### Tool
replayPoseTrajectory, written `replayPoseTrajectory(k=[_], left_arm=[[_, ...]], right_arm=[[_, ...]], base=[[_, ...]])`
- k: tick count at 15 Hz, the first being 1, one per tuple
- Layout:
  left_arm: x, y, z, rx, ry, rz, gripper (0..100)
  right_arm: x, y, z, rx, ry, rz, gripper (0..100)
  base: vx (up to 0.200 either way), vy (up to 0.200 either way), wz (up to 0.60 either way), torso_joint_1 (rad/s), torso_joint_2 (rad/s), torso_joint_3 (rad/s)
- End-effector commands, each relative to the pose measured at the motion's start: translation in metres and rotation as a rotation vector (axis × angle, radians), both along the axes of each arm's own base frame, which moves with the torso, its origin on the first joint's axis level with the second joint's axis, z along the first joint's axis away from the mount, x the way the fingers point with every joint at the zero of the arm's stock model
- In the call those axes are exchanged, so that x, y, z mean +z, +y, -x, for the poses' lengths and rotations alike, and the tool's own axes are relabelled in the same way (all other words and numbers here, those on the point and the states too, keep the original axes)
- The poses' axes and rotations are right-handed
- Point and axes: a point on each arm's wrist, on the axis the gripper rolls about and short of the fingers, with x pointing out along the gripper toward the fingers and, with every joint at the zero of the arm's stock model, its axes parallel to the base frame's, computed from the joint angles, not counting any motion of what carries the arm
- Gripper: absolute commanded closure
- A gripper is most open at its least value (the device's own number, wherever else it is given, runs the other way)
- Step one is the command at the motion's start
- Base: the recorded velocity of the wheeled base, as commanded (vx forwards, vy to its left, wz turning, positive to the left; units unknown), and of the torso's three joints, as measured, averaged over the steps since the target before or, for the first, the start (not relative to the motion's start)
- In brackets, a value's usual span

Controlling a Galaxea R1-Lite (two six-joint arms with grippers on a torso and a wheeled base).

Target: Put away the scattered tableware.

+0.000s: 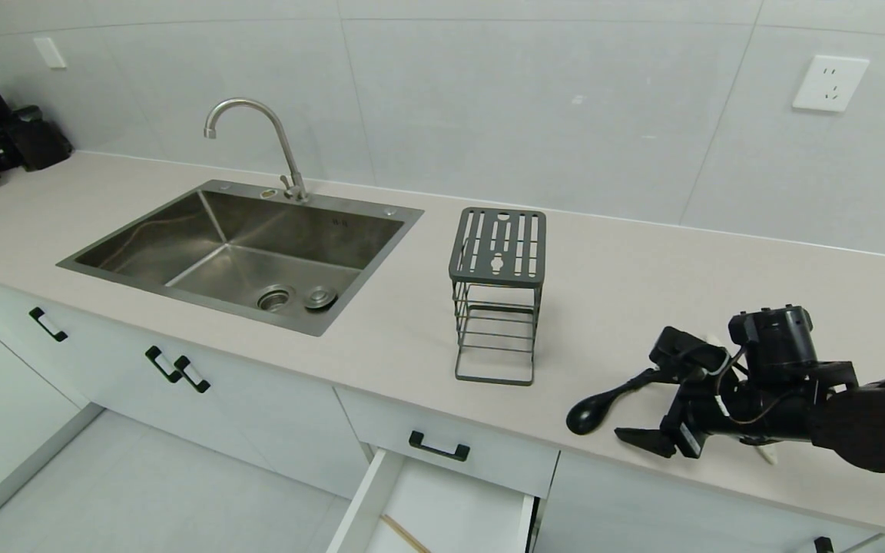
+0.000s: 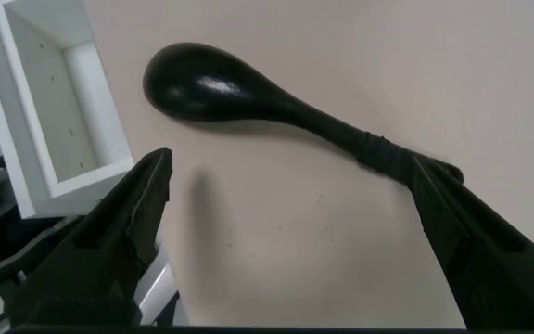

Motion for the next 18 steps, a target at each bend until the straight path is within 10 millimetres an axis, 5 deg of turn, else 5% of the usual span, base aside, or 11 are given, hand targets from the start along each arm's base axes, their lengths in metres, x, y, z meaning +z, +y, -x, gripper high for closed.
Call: replayPoseTrajectory(k=[1, 13, 18], left_arm=[[0.0, 0.0, 0.0, 0.0, 0.0, 0.0, 0], [0.0, 0.0, 0.0, 0.0, 0.0, 0.0, 0], [0.0, 0.0, 0.0, 0.0, 0.0, 0.0, 0]], right_arm=[[-0.006, 0.001, -0.003, 0.001, 0.012, 0.008, 0], [-0.015, 0.017, -0.049, 0.053, -0.071, 0.026, 0], [-0.019, 0.023, -0.048, 0.07, -0.05, 0.021, 0]], base=[[0.0, 0.0, 0.0, 0.0, 0.0, 0.0], [0.0, 0.0, 0.0, 0.0, 0.0, 0.0], [0.0, 0.0, 0.0, 0.0, 0.0, 0.0]])
